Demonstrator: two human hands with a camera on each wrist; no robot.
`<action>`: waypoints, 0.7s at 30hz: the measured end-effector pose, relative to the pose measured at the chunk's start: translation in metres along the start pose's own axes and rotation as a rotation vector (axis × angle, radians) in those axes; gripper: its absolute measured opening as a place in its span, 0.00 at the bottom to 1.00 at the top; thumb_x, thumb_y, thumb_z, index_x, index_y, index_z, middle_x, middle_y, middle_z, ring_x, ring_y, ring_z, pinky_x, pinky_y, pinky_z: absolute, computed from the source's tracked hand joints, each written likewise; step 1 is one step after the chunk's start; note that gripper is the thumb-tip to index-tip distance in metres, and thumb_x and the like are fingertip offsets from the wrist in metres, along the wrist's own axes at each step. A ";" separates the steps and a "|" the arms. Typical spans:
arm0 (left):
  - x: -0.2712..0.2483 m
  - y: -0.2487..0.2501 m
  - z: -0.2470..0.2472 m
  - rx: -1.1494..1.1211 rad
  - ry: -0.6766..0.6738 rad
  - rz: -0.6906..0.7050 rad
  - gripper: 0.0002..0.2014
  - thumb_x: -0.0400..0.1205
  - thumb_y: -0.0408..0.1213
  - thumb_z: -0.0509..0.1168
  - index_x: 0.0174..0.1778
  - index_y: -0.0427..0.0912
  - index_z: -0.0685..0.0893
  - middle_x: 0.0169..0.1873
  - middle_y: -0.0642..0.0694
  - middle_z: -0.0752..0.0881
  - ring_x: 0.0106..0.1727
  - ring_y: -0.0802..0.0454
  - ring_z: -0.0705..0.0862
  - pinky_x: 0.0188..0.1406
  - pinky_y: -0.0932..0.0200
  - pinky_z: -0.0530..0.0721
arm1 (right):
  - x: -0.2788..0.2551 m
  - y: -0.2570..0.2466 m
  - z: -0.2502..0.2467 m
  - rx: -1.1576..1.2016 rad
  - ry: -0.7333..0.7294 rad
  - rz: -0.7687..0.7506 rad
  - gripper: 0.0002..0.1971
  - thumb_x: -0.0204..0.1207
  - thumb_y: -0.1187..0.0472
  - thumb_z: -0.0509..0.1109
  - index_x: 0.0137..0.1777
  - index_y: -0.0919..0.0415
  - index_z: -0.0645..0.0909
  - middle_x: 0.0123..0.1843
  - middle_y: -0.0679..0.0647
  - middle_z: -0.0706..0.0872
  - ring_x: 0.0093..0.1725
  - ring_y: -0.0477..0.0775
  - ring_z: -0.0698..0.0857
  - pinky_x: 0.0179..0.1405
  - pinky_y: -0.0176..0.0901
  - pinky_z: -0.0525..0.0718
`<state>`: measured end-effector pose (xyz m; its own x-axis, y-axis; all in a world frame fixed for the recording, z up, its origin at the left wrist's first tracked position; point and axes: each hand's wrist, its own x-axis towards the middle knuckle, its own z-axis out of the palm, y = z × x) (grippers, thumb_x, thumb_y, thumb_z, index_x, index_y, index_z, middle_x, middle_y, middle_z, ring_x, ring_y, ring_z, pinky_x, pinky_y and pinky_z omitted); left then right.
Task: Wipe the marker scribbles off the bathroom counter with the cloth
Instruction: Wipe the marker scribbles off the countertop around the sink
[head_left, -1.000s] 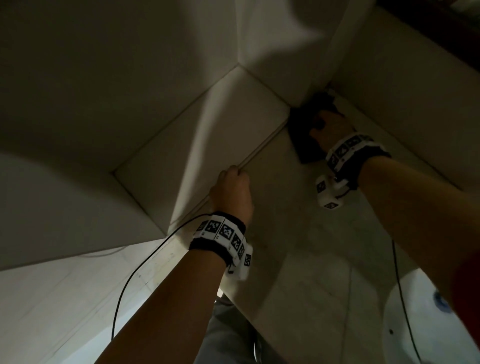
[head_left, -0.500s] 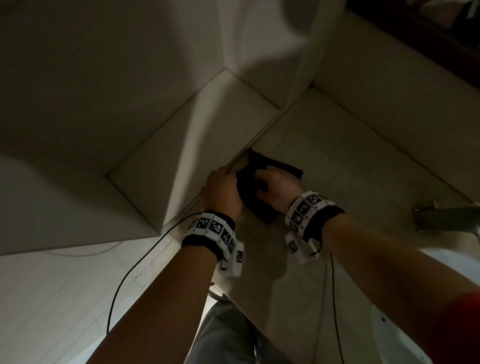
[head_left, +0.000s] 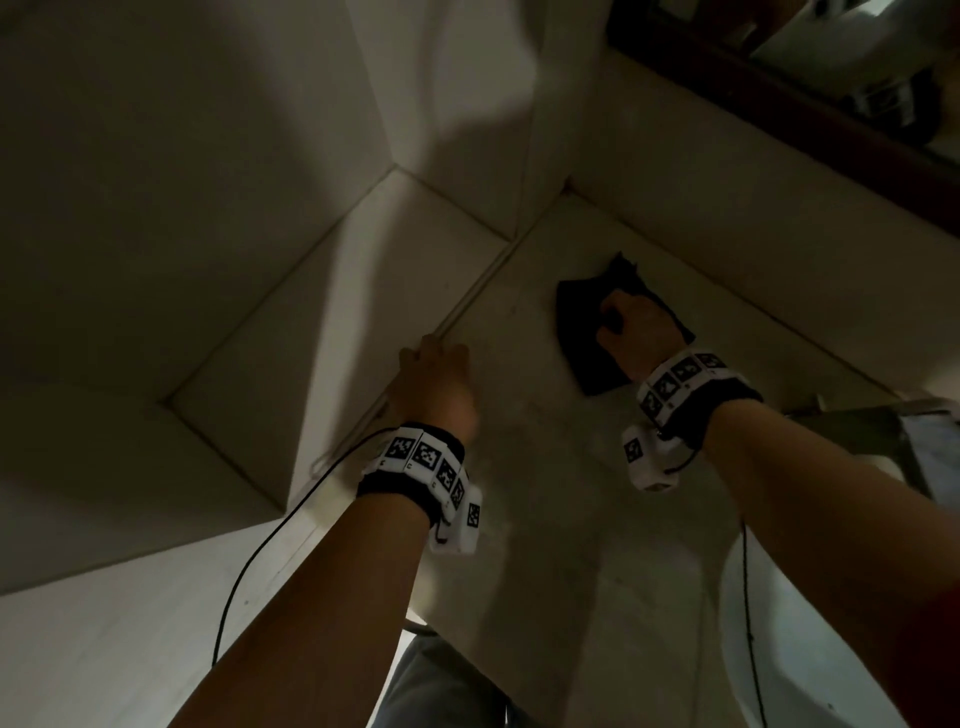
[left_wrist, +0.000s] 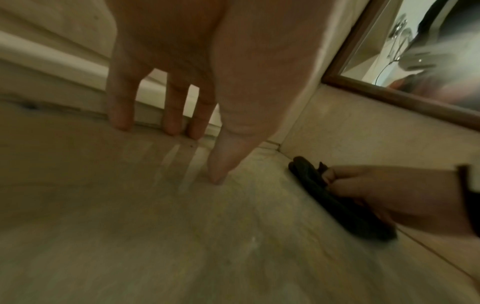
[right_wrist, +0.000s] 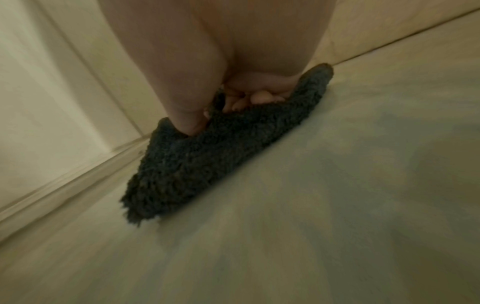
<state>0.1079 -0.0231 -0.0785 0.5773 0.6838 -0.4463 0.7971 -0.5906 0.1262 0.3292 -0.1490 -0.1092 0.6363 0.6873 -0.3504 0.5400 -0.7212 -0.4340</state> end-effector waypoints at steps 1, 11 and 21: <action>0.000 0.000 0.001 -0.009 -0.002 0.000 0.22 0.78 0.36 0.67 0.68 0.50 0.74 0.71 0.42 0.69 0.69 0.37 0.69 0.52 0.43 0.82 | 0.007 0.002 -0.001 0.004 0.007 -0.002 0.18 0.82 0.58 0.65 0.70 0.62 0.75 0.62 0.65 0.81 0.57 0.63 0.80 0.46 0.43 0.74; 0.000 -0.001 0.000 -0.068 0.035 -0.007 0.20 0.76 0.38 0.69 0.65 0.50 0.77 0.66 0.45 0.71 0.65 0.40 0.72 0.52 0.43 0.79 | 0.091 -0.012 -0.013 -0.055 -0.029 -0.002 0.29 0.84 0.46 0.58 0.84 0.49 0.59 0.83 0.65 0.62 0.80 0.69 0.65 0.78 0.60 0.66; -0.002 -0.003 -0.001 -0.042 -0.003 0.016 0.20 0.76 0.36 0.66 0.65 0.50 0.77 0.67 0.43 0.70 0.64 0.40 0.70 0.54 0.41 0.78 | 0.069 -0.043 -0.016 -0.413 -0.096 -0.154 0.27 0.85 0.43 0.55 0.83 0.37 0.58 0.83 0.68 0.57 0.78 0.75 0.62 0.71 0.66 0.71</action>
<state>0.1039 -0.0222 -0.0769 0.5892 0.6732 -0.4468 0.7948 -0.5824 0.1705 0.3587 -0.0725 -0.1011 0.4876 0.7803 -0.3917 0.8115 -0.5705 -0.1265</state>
